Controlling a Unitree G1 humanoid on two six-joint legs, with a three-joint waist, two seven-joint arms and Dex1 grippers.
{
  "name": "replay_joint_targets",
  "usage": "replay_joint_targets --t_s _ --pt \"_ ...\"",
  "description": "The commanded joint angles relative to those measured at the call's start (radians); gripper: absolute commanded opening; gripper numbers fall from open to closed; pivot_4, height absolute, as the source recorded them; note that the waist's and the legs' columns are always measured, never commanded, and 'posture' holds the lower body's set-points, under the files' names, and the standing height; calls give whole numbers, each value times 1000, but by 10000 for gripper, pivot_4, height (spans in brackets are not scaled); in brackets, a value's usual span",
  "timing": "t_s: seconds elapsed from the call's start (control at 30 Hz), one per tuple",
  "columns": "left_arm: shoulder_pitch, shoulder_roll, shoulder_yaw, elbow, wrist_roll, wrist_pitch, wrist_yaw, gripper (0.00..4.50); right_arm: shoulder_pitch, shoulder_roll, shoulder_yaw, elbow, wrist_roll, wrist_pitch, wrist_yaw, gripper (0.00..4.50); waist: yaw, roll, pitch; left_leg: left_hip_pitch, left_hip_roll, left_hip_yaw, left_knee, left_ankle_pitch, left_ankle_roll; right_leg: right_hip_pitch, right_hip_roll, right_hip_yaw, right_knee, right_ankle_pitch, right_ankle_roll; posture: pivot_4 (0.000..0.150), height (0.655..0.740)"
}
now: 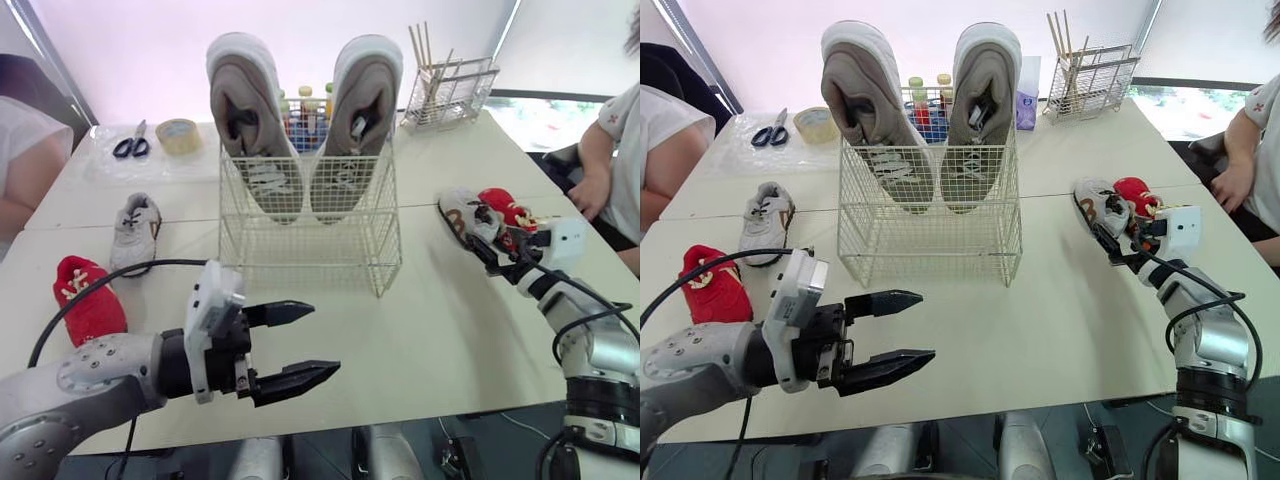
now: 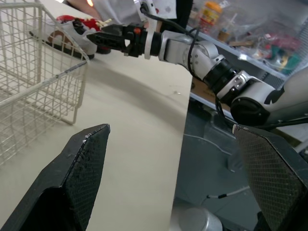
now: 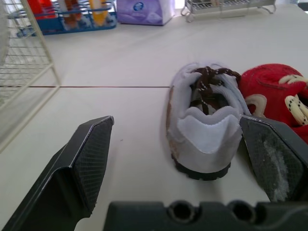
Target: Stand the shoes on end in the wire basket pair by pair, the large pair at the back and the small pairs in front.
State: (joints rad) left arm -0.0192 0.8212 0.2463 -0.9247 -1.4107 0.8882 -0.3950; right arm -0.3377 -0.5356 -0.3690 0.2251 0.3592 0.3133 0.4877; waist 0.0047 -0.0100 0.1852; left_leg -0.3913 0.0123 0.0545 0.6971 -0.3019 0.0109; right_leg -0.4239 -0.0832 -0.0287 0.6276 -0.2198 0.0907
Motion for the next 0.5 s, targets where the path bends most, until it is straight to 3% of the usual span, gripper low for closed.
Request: replay_joint_targets --t_s 0.03,0.43,0.5 --pt "3 28 8 -28 -44 -47 23 42598 -51 -1 -10 92 -26 -71 -29 45000 1 0 0 0 0 0 0 0 0 0 0 0 0 0 0 1500 7400" --pt "16 105 -14 -30 -48 -97 48 42598 -261 33 23 511 -62 -221 -32 45000 -14 1 0 0 0 0 0 0 0 0 1 0 -1 0 0 1500 7400" --pt "15 116 -15 -24 -39 -99 48 45000 -298 34 53 591 -95 -248 -31 39581 -17 1 0 0 0 0 -1 0 0 0 1 0 -1 0 0 1500 7400"
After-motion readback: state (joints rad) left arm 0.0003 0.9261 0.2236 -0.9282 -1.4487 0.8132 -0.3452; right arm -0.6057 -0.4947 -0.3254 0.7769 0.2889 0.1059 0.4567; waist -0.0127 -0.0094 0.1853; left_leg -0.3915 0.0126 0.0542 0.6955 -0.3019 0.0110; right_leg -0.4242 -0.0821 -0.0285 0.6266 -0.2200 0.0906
